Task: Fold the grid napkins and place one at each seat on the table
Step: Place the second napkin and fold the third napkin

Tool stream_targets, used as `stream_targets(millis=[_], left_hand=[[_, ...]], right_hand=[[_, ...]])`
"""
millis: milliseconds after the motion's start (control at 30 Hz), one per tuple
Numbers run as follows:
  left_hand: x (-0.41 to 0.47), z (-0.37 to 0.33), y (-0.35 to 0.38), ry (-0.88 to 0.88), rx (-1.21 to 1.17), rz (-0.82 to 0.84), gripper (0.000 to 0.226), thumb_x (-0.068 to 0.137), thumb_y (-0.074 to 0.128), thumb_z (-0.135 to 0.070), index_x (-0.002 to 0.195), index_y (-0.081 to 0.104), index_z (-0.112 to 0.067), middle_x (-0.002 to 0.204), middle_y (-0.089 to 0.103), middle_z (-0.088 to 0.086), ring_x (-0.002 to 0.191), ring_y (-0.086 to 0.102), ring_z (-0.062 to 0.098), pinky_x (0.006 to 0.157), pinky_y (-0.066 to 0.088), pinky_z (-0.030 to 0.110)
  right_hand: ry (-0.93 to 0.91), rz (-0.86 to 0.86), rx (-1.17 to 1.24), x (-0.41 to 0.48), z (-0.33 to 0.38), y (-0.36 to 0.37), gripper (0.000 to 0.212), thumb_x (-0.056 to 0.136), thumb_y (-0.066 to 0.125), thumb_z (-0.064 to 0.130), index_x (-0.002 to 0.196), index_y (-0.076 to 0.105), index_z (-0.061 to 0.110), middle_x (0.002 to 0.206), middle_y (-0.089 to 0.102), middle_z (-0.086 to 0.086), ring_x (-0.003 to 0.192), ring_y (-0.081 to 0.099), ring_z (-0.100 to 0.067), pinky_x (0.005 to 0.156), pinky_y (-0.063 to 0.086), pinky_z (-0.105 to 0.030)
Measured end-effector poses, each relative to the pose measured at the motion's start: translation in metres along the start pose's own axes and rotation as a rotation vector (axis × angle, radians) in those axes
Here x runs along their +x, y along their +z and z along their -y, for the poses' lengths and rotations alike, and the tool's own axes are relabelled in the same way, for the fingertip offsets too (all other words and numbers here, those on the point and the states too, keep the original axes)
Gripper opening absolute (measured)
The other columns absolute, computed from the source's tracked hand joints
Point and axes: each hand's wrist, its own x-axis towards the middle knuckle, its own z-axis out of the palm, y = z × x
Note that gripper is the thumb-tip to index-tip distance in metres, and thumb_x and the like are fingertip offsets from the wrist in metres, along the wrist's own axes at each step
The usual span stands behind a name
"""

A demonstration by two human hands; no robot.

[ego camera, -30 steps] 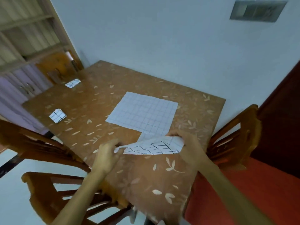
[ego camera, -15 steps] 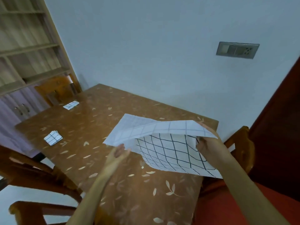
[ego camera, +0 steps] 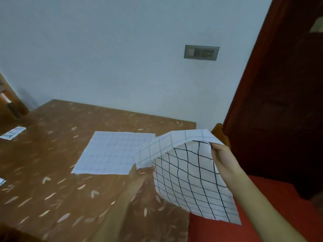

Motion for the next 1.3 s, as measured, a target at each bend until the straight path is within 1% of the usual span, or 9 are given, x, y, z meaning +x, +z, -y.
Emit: stream_targets(millis=[233, 367, 500, 700, 867, 1000, 1100, 1200, 1300], left_hand=[[-0.023, -0.045, 0.055, -0.004, -0.023, 0.233, 0.029, 0.100, 0.057, -0.031, 0.100, 0.068, -0.004, 0.072, 0.072, 0.004, 0.059, 0.070, 0.015, 0.061, 0.053, 0.033], [-0.064, -0.070, 0.073, 0.070, -0.052, 0.350, 0.049, 0.099, 0.047, -0.051, 0.098, 0.075, -0.011, 0.084, 0.077, 0.006, 0.079, 0.073, 0.021, 0.081, 0.055, 0.038], [-0.090, -0.081, 0.066, 0.207, -0.171, 0.448, 0.067, 0.082, 0.064, -0.068, 0.126, 0.064, -0.018, 0.121, 0.070, 0.014, 0.112, 0.068, 0.030, 0.096, 0.056, 0.047], [-0.095, -0.098, 0.022, 0.440, -0.111, 0.495, 0.078, 0.065, 0.084, -0.059, 0.117, 0.063, -0.006, 0.101, 0.073, 0.011, 0.099, 0.071, 0.028, 0.080, 0.056, 0.038], [-0.087, -0.103, -0.008, 0.379, -0.052, 0.401, 0.031, 0.079, 0.081, -0.009, 0.108, 0.070, -0.013, 0.098, 0.079, 0.005, 0.092, 0.075, 0.024, 0.070, 0.059, 0.025], [-0.079, -0.106, -0.023, 0.280, -0.176, 0.295, 0.025, 0.086, 0.075, -0.007, 0.111, 0.072, -0.012, 0.108, 0.077, 0.011, 0.101, 0.074, 0.032, 0.087, 0.060, 0.047], [-0.079, -0.116, -0.036, 0.239, -0.244, 0.286, 0.025, 0.090, 0.068, -0.002, 0.112, 0.071, -0.013, 0.110, 0.077, 0.008, 0.106, 0.073, 0.028, 0.088, 0.060, 0.040], [-0.084, -0.127, -0.051, 0.191, -0.293, 0.261, 0.029, 0.091, 0.069, -0.007, 0.119, 0.069, -0.013, 0.116, 0.076, 0.007, 0.110, 0.071, 0.026, 0.097, 0.056, 0.045], [-0.092, -0.138, -0.070, 0.160, -0.297, 0.264, 0.028, 0.093, 0.065, -0.010, 0.120, 0.069, -0.011, 0.115, 0.076, 0.008, 0.107, 0.072, 0.026, 0.091, 0.060, 0.041]], right_hand=[[-0.011, 0.073, -0.038, -0.021, -0.005, 0.005, 0.038, 0.098, 0.047, 0.003, 0.083, 0.081, 0.016, 0.077, 0.074, 0.007, 0.073, 0.070, -0.004, 0.061, 0.056, -0.018], [-0.128, -0.073, -0.320, -0.023, -0.025, 0.020, 0.017, 0.093, 0.067, 0.009, 0.107, 0.073, 0.016, 0.115, 0.072, -0.003, 0.107, 0.069, -0.022, 0.093, 0.057, -0.042], [-0.228, -0.016, -0.412, -0.039, -0.033, 0.051, 0.027, 0.091, 0.064, -0.001, 0.105, 0.071, 0.020, 0.105, 0.075, -0.002, 0.100, 0.072, -0.019, 0.084, 0.060, -0.031], [-0.095, 0.354, -0.338, -0.051, -0.037, 0.074, 0.048, 0.094, 0.045, -0.004, 0.130, 0.064, 0.020, 0.124, 0.070, -0.012, 0.115, 0.064, -0.037, 0.105, 0.048, -0.053], [0.005, 0.426, -0.183, -0.046, -0.038, 0.065, 0.039, 0.101, 0.036, 0.010, 0.125, 0.064, 0.000, 0.128, 0.069, -0.010, 0.122, 0.063, -0.021, 0.104, 0.051, -0.032], [-0.185, 0.171, -0.457, -0.035, -0.047, 0.043, 0.025, 0.100, 0.050, 0.006, 0.106, 0.074, 0.007, 0.106, 0.077, -0.006, 0.106, 0.070, -0.022, 0.089, 0.058, -0.028], [-0.161, 0.012, -0.670, -0.021, -0.064, 0.021, 0.019, 0.095, 0.064, 0.020, 0.112, 0.071, 0.021, 0.107, 0.072, 0.009, 0.108, 0.065, -0.011, 0.083, 0.050, -0.018], [0.015, 0.012, -0.734, -0.013, -0.087, 0.008, 0.048, 0.090, 0.068, 0.043, 0.132, 0.056, 0.024, 0.122, 0.060, 0.014, 0.111, 0.056, -0.002, 0.082, 0.041, -0.015], [0.116, 0.109, -0.715, -0.008, -0.105, 0.009, 0.048, 0.087, 0.063, 0.059, 0.126, 0.055, 0.033, 0.129, 0.055, 0.016, 0.115, 0.053, -0.003, 0.084, 0.041, -0.018]])
